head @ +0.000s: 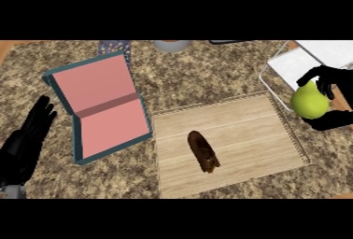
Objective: Pick the pear from the tray and place it in the tiered shelf
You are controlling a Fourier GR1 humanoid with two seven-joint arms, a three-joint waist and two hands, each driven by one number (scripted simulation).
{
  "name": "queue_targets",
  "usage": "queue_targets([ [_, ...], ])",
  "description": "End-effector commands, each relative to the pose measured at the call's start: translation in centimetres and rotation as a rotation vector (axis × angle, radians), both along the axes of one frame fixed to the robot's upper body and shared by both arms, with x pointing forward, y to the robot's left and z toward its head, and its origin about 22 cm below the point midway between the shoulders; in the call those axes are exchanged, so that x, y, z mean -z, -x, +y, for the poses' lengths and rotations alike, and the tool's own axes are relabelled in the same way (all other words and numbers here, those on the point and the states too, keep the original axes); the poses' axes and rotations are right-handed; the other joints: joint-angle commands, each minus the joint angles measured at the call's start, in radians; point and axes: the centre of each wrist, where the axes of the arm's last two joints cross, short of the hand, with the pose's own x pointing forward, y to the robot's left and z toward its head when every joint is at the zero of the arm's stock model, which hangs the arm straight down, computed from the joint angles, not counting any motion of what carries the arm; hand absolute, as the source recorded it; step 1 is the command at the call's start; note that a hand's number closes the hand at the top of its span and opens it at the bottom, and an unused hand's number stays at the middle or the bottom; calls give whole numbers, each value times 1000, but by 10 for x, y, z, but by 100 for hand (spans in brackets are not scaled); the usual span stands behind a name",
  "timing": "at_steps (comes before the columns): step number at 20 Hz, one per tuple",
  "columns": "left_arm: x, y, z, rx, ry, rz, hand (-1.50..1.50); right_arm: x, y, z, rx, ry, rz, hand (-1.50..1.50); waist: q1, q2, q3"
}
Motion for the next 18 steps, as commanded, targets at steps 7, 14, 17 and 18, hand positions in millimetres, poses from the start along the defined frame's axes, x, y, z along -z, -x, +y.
queue_targets([
  [7, -9, -1, -9, 56, 12, -37, 0, -76, 101, -7, 186, -130, -176, 150, 74, 28, -1],
  [14, -8, -27, -31, 168, 21, -43, 0, -116, 136, 16, 294, -226, -201, 150, 163, 52, 0],
  [17, -10, -22, -38, 181, 7, -56, 0, -138, 122, 7, 285, -331, -222, 150, 177, 54, 1],
  [18, -11, -25, -31, 186, 8, -54, 0, -140, 129, 14, 274, -334, -218, 150, 175, 53, 1],
])
